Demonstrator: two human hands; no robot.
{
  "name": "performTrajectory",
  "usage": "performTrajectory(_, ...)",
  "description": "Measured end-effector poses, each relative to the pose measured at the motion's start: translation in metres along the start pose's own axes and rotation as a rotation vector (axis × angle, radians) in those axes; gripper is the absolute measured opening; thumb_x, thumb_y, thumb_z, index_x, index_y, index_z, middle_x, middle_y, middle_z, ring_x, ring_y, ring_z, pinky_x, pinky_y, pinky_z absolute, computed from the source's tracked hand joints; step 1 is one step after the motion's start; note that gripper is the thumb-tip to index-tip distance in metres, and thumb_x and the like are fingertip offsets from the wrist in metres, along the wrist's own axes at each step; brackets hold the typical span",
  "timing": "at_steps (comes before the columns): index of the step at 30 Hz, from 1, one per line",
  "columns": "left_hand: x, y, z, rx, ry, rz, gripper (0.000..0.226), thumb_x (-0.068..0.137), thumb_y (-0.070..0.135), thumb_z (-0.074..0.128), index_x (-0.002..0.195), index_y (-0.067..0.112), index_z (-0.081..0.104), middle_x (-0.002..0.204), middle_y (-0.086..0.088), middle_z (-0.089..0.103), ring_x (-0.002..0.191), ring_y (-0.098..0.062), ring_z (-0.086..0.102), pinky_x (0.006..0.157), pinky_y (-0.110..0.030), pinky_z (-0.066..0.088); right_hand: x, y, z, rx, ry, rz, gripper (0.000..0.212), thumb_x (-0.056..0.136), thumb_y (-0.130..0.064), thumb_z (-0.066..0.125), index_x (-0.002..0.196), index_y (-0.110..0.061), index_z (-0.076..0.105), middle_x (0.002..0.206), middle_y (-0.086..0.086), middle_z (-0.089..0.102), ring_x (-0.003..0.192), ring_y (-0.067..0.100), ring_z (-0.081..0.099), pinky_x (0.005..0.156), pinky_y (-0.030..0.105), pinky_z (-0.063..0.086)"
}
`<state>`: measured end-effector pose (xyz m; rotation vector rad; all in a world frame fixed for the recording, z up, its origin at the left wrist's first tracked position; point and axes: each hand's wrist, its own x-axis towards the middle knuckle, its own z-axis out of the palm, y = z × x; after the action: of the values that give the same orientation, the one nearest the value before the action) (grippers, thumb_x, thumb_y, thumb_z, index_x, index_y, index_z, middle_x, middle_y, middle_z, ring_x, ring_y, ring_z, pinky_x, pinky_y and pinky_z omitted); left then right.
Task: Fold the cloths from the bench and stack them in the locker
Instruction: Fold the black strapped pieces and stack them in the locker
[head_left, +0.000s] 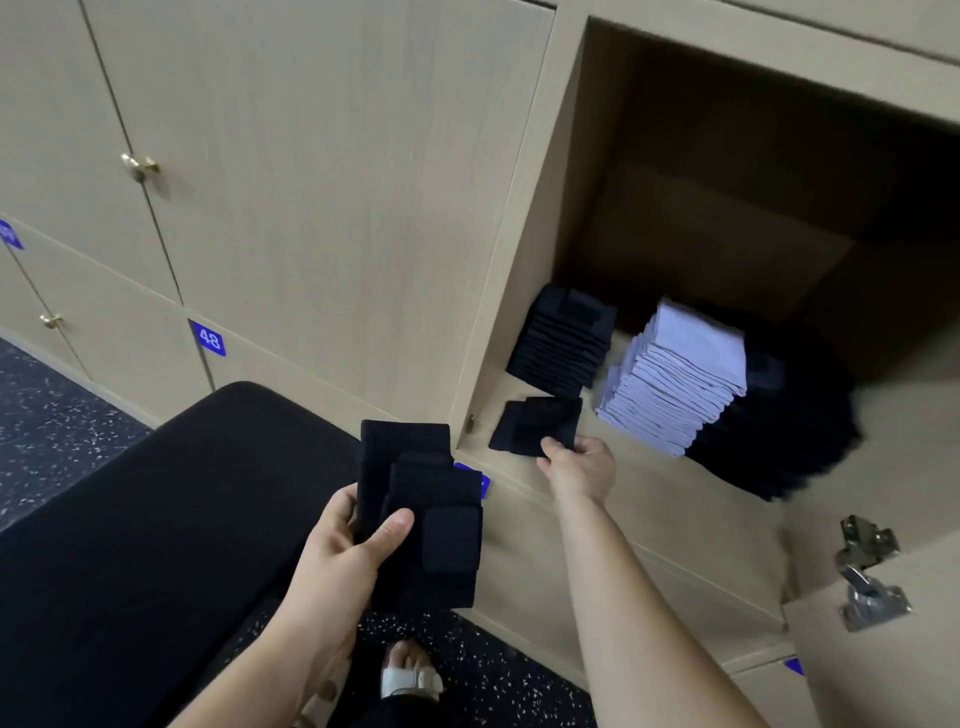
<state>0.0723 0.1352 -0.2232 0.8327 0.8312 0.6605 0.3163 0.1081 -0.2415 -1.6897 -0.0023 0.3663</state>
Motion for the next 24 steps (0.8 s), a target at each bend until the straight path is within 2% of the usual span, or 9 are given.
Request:
performTrajectory(2,0.006,0.001,0.0,-0.008,-0.013,-0.002,0.024,0.088,0.008,0.065,0.111,0.013,0.063,0.109,-0.016,0.071,0.102,-0.039,0.068,0.092,-0.06,0.051,0.006,0.006,0.007,-0.242,0.04,-0.09,0.016,0.079,-0.01,0.074,0.081,-0.009,0.058,0.084,0.01,0.067,0.079,0.03,0.068,0.065,0.036,0.057)
performTrajectory(5,0.012,0.002,-0.001,-0.01,-0.034,-0.002,0.025,0.088,0.008,0.064,0.113,0.011,0.062,0.11,-0.016,0.071,0.101,-0.037,0.069,0.091,-0.059,0.052,0.005,0.006,0.01,-0.51,0.098,-0.162,0.02,0.08,-0.025,0.073,0.089,-0.011,0.062,0.088,0.004,0.067,0.083,0.027,0.063,0.065,0.03,0.044)
performTrajectory(9,0.015,0.001,-0.002,-0.008,-0.044,-0.008,0.026,0.087,0.007,0.064,0.113,0.011,0.061,0.108,-0.015,0.072,0.099,-0.037,0.07,0.089,-0.056,0.054,0.006,0.009,0.013,-0.622,0.147,-0.153,0.023,0.08,-0.035,0.073,0.082,-0.016,0.06,0.093,0.005,0.069,0.088,0.029,0.064,0.065,0.03,0.042)
performTrajectory(14,0.016,-0.001,-0.002,-0.001,-0.05,-0.025,0.026,0.087,0.007,0.064,0.112,0.012,0.062,0.106,-0.016,0.072,0.099,-0.038,0.069,0.092,-0.058,0.052,0.006,0.008,0.018,-0.677,0.166,-0.111,0.024,0.081,-0.039,0.072,0.086,-0.017,0.064,0.099,0.006,0.07,0.092,0.03,0.064,0.065,0.028,0.037)
performTrajectory(19,0.016,-0.001,0.0,-0.005,-0.052,-0.032,0.027,0.085,0.008,0.065,0.112,0.012,0.062,0.108,-0.016,0.072,0.099,-0.038,0.069,0.092,-0.059,0.051,0.009,0.007,0.024,-0.781,0.168,-0.123,0.033,0.081,-0.048,0.07,0.089,-0.017,0.062,0.098,0.005,0.07,0.093,0.028,0.064,0.067,0.028,0.039)
performTrajectory(22,0.014,0.001,0.0,-0.007,-0.053,-0.021,0.029,0.083,0.01,0.067,0.112,0.011,0.062,0.109,-0.016,0.071,0.099,-0.038,0.069,0.091,-0.059,0.052,0.006,0.007,0.015,-0.911,0.202,-0.217,0.046,0.079,-0.053,0.069,0.101,-0.013,0.06,0.103,0.007,0.068,0.097,0.028,0.061,0.071,0.032,0.042)
performTrajectory(24,0.011,0.002,0.001,-0.01,-0.06,-0.013,0.031,0.082,0.011,0.067,0.113,0.011,0.062,0.109,-0.016,0.071,0.099,-0.038,0.069,0.09,-0.059,0.052,0.003,0.008,0.007,-0.978,0.171,-0.363,0.044,0.082,-0.046,0.067,0.113,-0.016,0.058,0.112,0.005,0.064,0.106,0.025,0.055,0.078,0.034,0.042)
